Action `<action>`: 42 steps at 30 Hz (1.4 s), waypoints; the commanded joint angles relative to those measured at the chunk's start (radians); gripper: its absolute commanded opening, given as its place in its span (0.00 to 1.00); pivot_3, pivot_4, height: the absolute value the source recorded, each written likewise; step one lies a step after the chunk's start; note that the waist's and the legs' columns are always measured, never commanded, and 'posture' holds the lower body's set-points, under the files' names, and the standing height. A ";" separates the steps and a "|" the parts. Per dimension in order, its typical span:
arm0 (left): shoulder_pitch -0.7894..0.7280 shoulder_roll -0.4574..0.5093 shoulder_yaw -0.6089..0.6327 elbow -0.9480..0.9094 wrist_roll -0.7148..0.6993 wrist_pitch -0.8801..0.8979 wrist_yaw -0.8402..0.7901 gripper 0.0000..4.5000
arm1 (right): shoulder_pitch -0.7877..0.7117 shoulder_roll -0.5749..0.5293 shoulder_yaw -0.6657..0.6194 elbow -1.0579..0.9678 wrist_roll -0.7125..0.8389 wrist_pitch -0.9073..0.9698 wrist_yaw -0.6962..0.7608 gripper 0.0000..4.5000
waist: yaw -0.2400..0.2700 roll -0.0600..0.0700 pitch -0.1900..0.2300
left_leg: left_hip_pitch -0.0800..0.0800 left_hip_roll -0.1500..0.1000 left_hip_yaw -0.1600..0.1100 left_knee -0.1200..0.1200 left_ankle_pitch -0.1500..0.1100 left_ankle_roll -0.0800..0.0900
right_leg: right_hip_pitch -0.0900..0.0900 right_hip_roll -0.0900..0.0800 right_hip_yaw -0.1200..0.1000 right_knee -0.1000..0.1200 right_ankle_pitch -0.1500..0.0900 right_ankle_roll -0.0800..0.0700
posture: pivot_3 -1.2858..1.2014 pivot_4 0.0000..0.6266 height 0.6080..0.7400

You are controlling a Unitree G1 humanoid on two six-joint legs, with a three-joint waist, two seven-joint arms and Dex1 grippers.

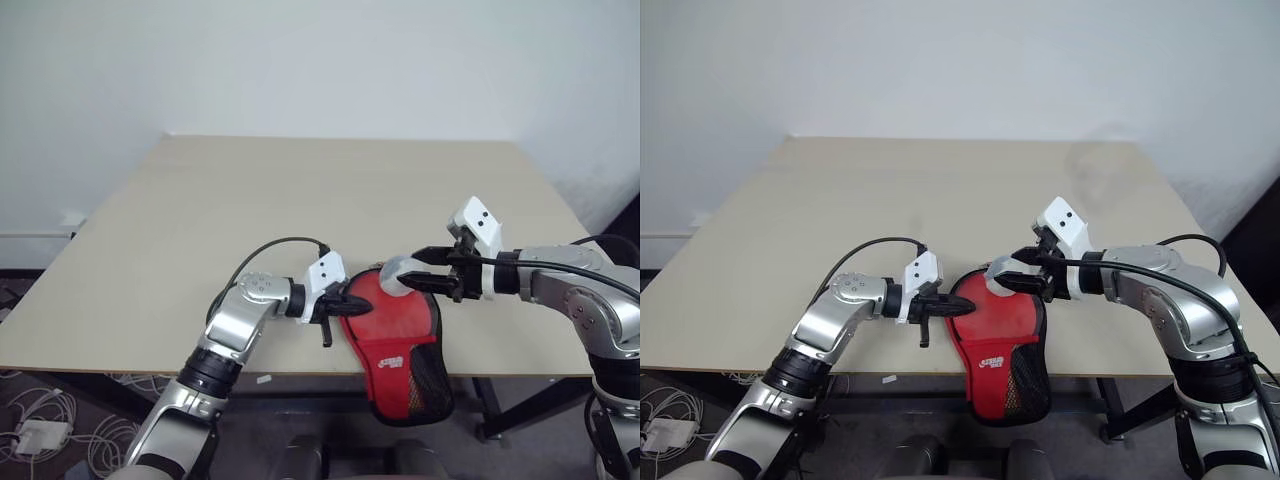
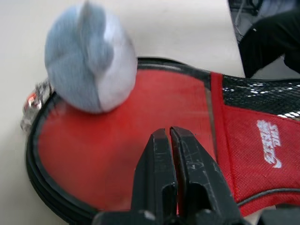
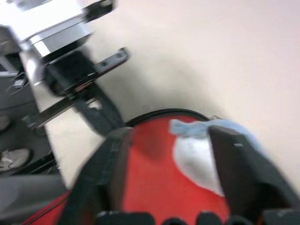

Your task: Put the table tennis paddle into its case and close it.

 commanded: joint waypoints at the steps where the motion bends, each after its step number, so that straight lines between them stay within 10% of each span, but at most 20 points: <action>1: 0.002 -0.027 0.004 -0.027 -0.015 -0.025 0.045 0.00 | -0.035 -0.022 0.035 0.073 -0.072 -0.093 -0.001 1.00 | -0.001 0.000 0.000 | 0.000 0.000 0.000 0.000 0.000 0.000 | 0.000 0.000 0.000 0.000 0.000 0.000 | 0.52 0.00 0.96; 30: -0.088 -0.093 -0.044 0.233 0.021 -0.149 0.065 0.00 | -0.195 0.209 0.217 0.591 -0.378 -0.435 0.049 1.00 | -0.005 0.001 0.000 | 0.001 -0.001 0.006 0.000 0.000 0.000 | 0.000 0.001 0.000 0.001 0.001 -0.001 | 0.52 0.00 0.96; 42: -0.076 -0.137 -0.075 0.331 0.050 -0.196 0.057 0.00 | -0.243 0.261 0.209 0.688 -0.418 -0.472 0.049 0.20 | -0.004 0.001 -0.001 | 0.001 -0.002 0.005 0.000 0.000 0.000 | 0.001 0.001 0.000 0.001 0.001 -0.001 | 0.52 0.00 0.96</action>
